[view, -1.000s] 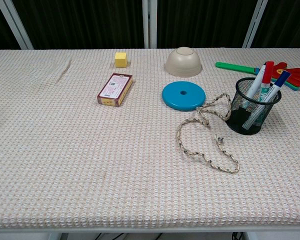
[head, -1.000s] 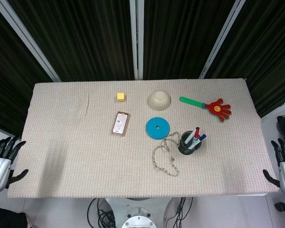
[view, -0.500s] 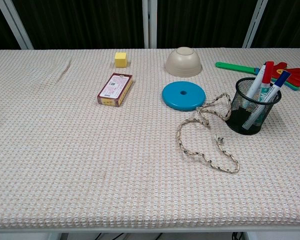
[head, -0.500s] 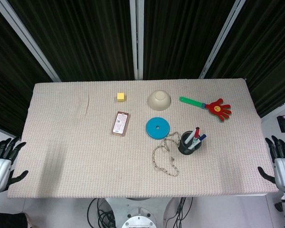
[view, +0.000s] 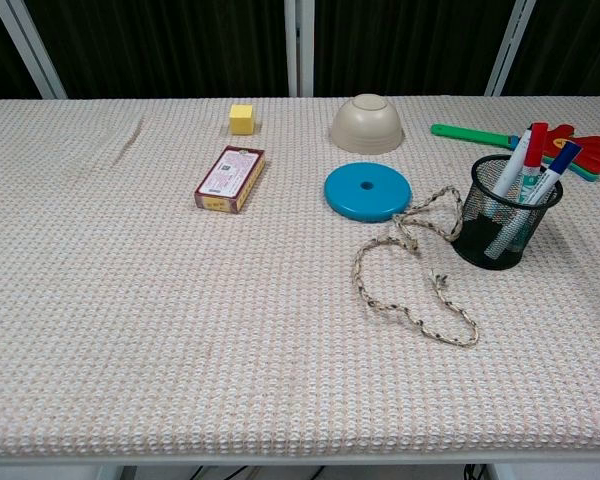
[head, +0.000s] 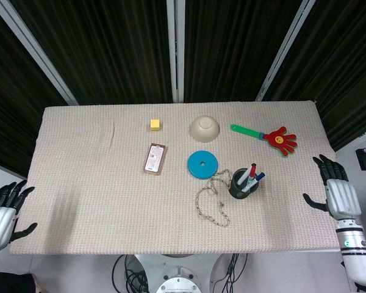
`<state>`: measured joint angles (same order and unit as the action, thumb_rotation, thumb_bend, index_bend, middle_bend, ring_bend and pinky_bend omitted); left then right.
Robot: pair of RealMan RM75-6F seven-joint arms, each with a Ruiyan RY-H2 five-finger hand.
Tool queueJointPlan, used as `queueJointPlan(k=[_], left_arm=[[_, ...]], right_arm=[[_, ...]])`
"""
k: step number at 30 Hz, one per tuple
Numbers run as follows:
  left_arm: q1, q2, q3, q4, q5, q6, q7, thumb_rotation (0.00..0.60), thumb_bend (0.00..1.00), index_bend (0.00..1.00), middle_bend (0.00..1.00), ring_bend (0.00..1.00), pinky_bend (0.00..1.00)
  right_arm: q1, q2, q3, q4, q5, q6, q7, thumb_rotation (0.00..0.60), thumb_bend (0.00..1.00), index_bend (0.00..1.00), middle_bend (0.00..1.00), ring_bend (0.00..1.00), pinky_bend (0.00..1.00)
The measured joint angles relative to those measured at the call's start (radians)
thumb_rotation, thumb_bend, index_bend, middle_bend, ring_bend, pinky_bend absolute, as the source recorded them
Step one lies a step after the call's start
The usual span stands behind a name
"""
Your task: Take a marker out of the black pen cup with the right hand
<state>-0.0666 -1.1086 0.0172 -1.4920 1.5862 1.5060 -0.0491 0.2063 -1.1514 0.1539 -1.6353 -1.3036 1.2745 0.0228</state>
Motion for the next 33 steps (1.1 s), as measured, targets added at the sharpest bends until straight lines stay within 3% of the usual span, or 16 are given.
queueJointPlan(k=[8,19,33], left_arm=[[-0.002,-0.008,-0.001,0.013,-0.007,-0.007,-0.013,0.6,0.16,0.15,0.03,0.0,0.09],[0.001,-0.009,-0.001,0.036,-0.014,-0.008,-0.045,0.6,0.16,0.15,0.03,0.0,0.09],[0.003,0.001,-0.007,0.04,-0.032,-0.012,-0.064,0.6,0.16,0.15,0.03,0.0,0.09]], right_arm=[[0.113,0.045,0.058,-0.151,0.209,-0.162,-0.149,0.6,0.2,0.3,0.01,0.0,0.0],[0.294,0.083,0.084,-0.273,0.514,-0.255,-0.422,0.6,0.23,0.35,0.0,0.0,0.0],[0.365,-0.019,0.057,-0.204,0.54,-0.258,-0.417,0.6,0.29,0.4,0.01,0.0,0.0]])
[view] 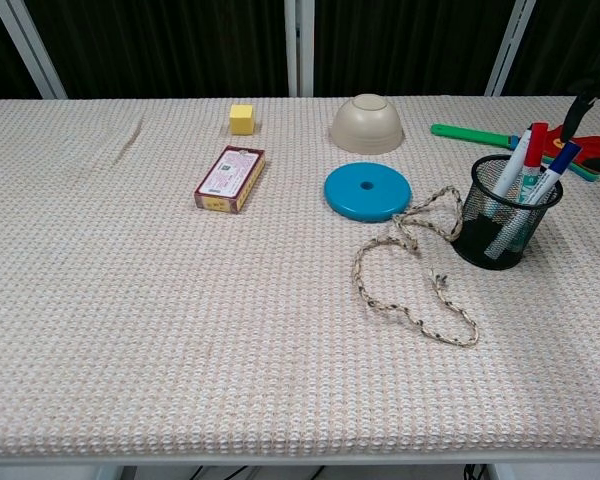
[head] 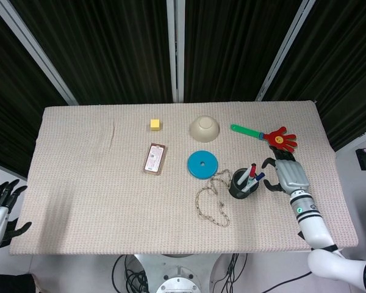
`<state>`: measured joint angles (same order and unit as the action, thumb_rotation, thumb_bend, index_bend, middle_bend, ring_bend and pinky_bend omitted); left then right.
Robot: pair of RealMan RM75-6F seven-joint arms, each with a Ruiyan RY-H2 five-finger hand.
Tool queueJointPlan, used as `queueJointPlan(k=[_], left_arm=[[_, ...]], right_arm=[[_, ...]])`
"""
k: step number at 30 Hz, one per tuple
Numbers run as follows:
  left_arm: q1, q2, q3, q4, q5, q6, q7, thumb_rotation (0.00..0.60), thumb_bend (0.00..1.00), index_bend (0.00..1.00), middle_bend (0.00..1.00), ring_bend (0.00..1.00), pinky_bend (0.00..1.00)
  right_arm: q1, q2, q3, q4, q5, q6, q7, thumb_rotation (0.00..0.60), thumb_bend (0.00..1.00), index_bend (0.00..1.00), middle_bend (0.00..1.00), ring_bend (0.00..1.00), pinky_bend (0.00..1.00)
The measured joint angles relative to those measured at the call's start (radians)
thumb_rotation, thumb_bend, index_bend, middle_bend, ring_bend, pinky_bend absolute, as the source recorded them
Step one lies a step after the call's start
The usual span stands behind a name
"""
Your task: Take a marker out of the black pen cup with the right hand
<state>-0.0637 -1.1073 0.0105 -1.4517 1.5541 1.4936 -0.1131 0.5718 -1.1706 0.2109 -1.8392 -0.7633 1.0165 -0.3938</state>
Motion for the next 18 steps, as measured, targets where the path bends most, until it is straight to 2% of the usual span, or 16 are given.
queueJointPlan(k=[18], left_arm=[[0.003,0.005,0.002,-0.008,-0.006,-0.006,0.008,0.6,0.16,0.15,0.03,0.0,0.09]], right_arm=[[0.018,-0.005,-0.028,-0.006,-0.032,0.014,0.026,0.6,0.31,0.44,0.01,0.0,0.0]])
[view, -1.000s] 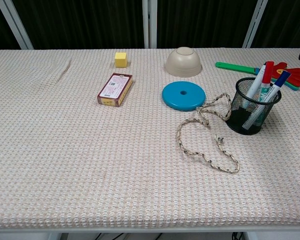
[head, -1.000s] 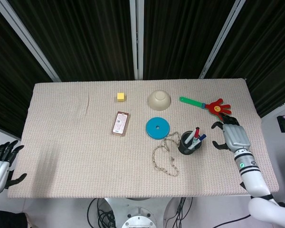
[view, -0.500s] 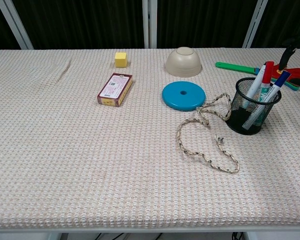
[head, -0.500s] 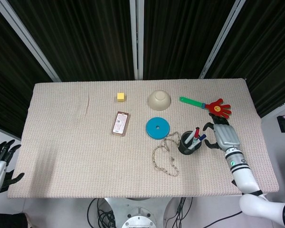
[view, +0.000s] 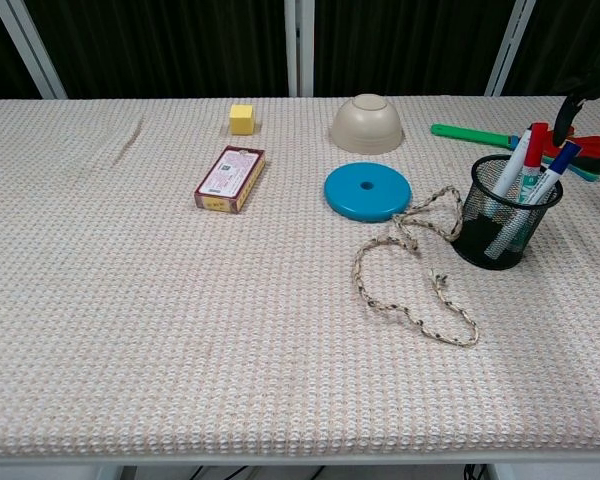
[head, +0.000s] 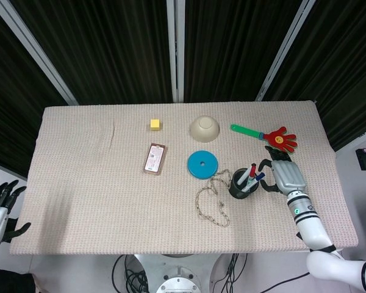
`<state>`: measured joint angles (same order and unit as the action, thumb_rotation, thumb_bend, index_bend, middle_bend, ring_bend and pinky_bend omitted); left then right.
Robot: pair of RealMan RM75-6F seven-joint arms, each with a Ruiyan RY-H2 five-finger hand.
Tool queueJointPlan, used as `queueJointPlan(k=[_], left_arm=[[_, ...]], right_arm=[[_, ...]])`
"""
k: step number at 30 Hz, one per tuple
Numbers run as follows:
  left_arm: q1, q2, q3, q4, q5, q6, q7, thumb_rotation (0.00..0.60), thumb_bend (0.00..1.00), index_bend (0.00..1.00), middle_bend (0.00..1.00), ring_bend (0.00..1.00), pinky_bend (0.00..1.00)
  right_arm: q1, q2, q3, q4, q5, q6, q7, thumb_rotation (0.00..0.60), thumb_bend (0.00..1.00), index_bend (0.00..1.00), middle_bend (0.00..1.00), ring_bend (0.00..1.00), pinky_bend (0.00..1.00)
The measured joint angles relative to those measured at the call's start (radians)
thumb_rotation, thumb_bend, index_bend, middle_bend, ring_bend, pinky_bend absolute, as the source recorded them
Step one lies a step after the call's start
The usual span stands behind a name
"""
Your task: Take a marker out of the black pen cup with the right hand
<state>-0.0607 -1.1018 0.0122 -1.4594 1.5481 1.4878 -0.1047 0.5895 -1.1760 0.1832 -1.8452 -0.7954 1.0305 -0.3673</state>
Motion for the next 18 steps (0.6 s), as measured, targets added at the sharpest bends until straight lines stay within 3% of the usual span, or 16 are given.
queueJointPlan(k=[18], left_arm=[[-0.001,0.0,-0.001,0.002,-0.006,-0.008,0.001,0.6,0.16,0.15,0.03,0.0,0.09]], right_arm=[[0.014,-0.007,-0.015,0.007,0.013,0.012,-0.001,0.6,0.33,0.54,0.02,0.0,0.0]])
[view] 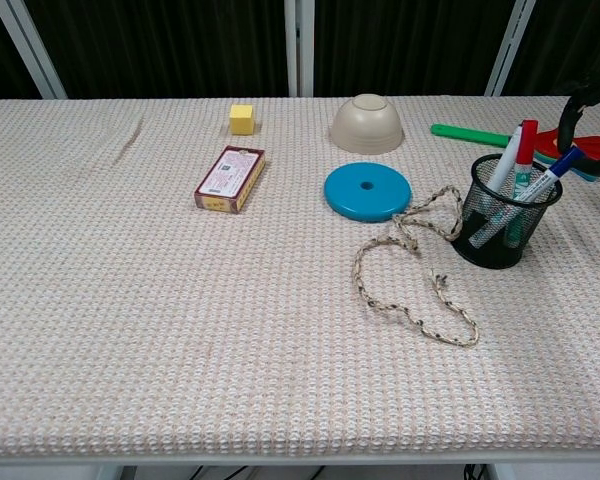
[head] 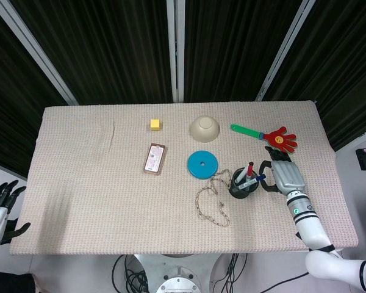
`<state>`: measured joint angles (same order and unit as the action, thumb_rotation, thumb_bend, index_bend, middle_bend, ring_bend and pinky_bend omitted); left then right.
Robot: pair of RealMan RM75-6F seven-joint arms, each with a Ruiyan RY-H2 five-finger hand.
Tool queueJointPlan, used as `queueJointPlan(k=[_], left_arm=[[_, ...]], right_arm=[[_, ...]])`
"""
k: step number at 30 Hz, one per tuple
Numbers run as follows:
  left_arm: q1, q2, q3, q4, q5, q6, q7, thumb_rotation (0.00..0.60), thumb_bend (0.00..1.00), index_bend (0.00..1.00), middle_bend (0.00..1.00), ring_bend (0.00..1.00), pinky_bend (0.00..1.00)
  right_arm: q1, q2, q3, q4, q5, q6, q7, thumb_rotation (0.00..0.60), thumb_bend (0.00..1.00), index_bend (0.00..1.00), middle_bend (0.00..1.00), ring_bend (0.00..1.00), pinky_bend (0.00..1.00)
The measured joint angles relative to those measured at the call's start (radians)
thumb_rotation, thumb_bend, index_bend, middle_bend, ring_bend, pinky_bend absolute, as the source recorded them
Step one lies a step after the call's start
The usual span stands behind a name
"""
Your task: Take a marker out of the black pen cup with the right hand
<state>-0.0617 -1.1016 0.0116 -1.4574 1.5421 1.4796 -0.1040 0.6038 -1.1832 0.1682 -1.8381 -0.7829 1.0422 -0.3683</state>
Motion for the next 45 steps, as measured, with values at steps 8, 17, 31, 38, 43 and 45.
queueJointPlan(k=[8,17,31,38,43,45], left_arm=[[0.001,0.0,0.0,0.0,0.001,0.002,-0.002,0.6,0.16,0.15,0.03,0.0,0.09],[0.001,0.002,0.0,0.001,0.002,0.003,-0.007,0.6,0.16,0.15,0.03,0.0,0.1],[0.004,0.007,0.002,-0.007,0.013,0.015,-0.005,0.6,0.16,0.15,0.03,0.0,0.1],[0.003,0.007,0.001,-0.006,0.015,0.014,-0.009,0.6,0.16,0.15,0.03,0.0,0.1],[0.002,0.007,0.001,-0.005,0.013,0.01,-0.01,0.6,0.16,0.15,0.03,0.0,0.1],[0.0,0.007,0.001,-0.006,0.014,0.007,-0.008,0.6,0.16,0.15,0.03,0.0,0.1]], right_arm=[[-0.001,0.004,-0.002,-0.009,-0.008,0.013,0.004,0.6,0.36,0.59,0.02,0.0,0.0],[-0.015,0.022,-0.001,-0.047,-0.059,0.045,0.024,0.6,0.38,0.65,0.04,0.0,0.0],[-0.09,0.132,0.016,-0.188,-0.229,0.164,0.098,0.6,0.44,0.74,0.07,0.0,0.0],[-0.156,0.215,0.02,-0.212,-0.285,0.219,0.173,0.6,0.44,0.75,0.08,0.0,0.0],[-0.193,0.236,0.015,-0.18,-0.296,0.233,0.222,0.6,0.44,0.75,0.08,0.0,0.0],[-0.203,0.235,0.01,-0.154,-0.298,0.232,0.233,0.6,0.44,0.75,0.08,0.0,0.0]])
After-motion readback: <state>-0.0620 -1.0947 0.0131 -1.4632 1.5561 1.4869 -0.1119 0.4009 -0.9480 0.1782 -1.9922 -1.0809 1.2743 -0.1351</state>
